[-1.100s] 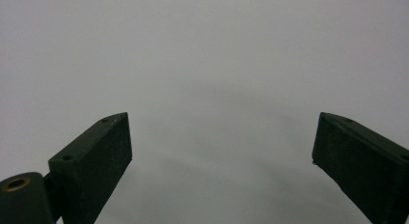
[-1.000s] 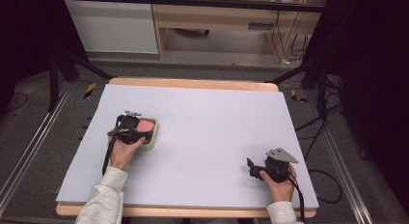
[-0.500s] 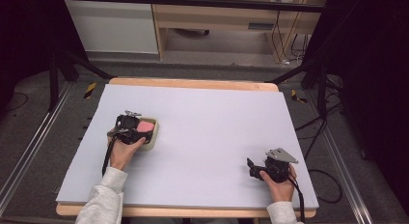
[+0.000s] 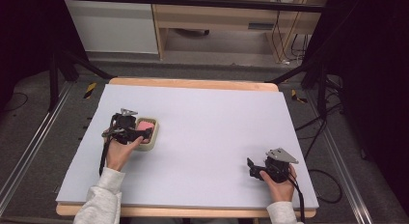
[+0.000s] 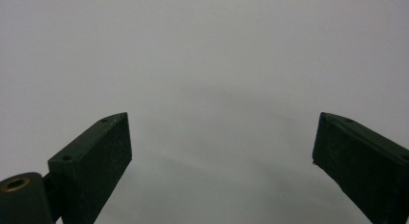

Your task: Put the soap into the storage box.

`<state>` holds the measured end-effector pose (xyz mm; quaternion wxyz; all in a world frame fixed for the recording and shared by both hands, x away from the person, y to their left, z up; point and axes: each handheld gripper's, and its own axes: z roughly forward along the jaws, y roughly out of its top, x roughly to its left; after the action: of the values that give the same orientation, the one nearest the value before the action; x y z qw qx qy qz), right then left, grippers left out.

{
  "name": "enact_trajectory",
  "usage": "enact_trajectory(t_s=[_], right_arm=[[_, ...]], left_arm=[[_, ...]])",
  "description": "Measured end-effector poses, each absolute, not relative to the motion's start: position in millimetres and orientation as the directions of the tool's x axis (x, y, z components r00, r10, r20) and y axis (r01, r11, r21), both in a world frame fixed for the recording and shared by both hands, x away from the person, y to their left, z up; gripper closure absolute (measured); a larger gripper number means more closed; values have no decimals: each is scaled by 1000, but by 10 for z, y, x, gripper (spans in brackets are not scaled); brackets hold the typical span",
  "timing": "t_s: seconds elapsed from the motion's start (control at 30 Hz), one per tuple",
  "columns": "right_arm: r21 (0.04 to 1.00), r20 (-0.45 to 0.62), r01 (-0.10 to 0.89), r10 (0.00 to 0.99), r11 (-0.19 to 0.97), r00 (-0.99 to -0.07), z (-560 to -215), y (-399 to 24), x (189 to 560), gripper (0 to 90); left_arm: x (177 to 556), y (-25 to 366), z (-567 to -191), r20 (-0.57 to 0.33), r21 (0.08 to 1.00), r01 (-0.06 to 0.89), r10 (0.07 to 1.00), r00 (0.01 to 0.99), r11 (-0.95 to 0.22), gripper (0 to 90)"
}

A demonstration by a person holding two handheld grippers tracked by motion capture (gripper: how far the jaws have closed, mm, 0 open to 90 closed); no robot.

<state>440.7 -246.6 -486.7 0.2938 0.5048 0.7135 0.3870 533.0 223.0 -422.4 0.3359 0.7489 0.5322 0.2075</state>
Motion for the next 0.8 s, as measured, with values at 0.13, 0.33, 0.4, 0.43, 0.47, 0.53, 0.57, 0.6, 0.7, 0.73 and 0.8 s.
enact_trajectory(t_s=[0.13,0.33,0.4,0.43,0.47,0.53,0.57,0.6,0.7,0.73,0.8], right_arm=[[850,-27,492,949,188,-315,-4867,-2468,4406,68],[851,-26,492,949,185,-313,-4867,-2469,4404,67],[851,-25,492,950,184,-312,-4867,-2469,4404,67],[851,-26,492,950,185,-313,-4867,-2470,4405,66],[851,-25,492,950,184,-312,-4867,-2471,4405,65],[851,-24,492,950,183,-312,-4866,-2470,4404,65],[852,-24,491,950,182,-311,-4866,-2470,4402,64],[852,-23,491,950,181,-310,-4865,-2472,4400,64],[853,-17,491,950,176,-310,-4864,-2476,4399,63],[854,-17,491,950,175,-310,-4864,-2476,4399,63],[855,-16,488,951,173,-308,-4863,-2478,4395,62]], left_arm=[[5271,2215,-4190,-41,735,640,929,368,-222,286],[5161,2205,-4172,-24,759,606,920,390,-237,268],[5125,2211,-4180,-28,765,599,917,398,-237,267],[5102,2214,-4188,-25,766,596,915,403,-241,265],[5086,2211,-4196,-28,771,590,914,405,-238,264],[5046,2227,-4203,-19,778,579,912,410,-244,264],[5020,2239,-4214,-24,785,572,912,410,-237,262],[5005,2245,-4223,-27,790,567,911,412,-232,259],[4947,2269,-4266,-24,794,560,907,420,-238,252],[4926,2276,-4280,-20,796,555,907,420,-240,251],[4861,2311,-4314,-19,810,539,908,419,-233,251]])
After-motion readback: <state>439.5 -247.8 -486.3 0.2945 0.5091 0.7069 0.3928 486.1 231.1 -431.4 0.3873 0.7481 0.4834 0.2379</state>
